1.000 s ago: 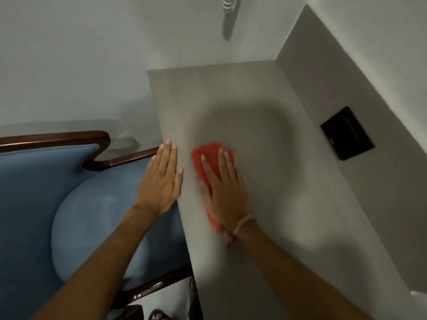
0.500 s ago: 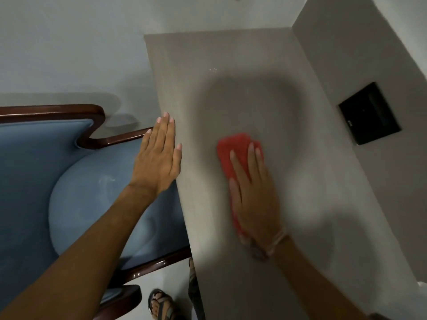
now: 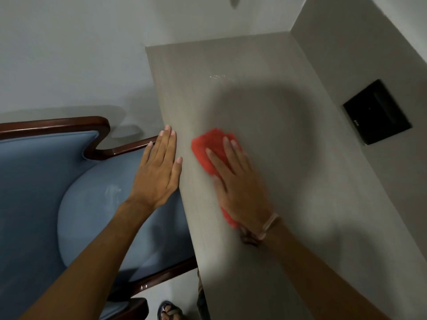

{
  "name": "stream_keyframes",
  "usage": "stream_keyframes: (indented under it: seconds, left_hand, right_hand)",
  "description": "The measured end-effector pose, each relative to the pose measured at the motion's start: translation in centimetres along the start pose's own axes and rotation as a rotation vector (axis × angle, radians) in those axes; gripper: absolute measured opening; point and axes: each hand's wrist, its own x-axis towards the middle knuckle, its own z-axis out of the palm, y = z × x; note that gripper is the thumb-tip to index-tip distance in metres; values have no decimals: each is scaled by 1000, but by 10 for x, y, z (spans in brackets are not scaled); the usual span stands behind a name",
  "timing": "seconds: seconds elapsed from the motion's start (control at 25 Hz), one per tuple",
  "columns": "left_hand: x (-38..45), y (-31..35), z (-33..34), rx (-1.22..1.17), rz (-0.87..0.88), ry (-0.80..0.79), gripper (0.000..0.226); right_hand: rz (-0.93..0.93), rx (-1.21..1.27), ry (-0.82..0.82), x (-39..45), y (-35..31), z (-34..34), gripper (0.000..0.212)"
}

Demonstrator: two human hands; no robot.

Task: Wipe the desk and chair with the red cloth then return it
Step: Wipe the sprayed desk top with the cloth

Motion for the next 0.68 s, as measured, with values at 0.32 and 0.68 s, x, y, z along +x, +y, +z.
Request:
stream_keyframes:
  seconds: [0.32,0.68]
  left_hand:
    - [33,-8,3,39,-64,39,65]
    - [-1,8,8,21,-60,46,66]
  right_hand:
    - [361,0,14,205,56,-21,60]
    - [203,22,24,-43,46,-20,59]
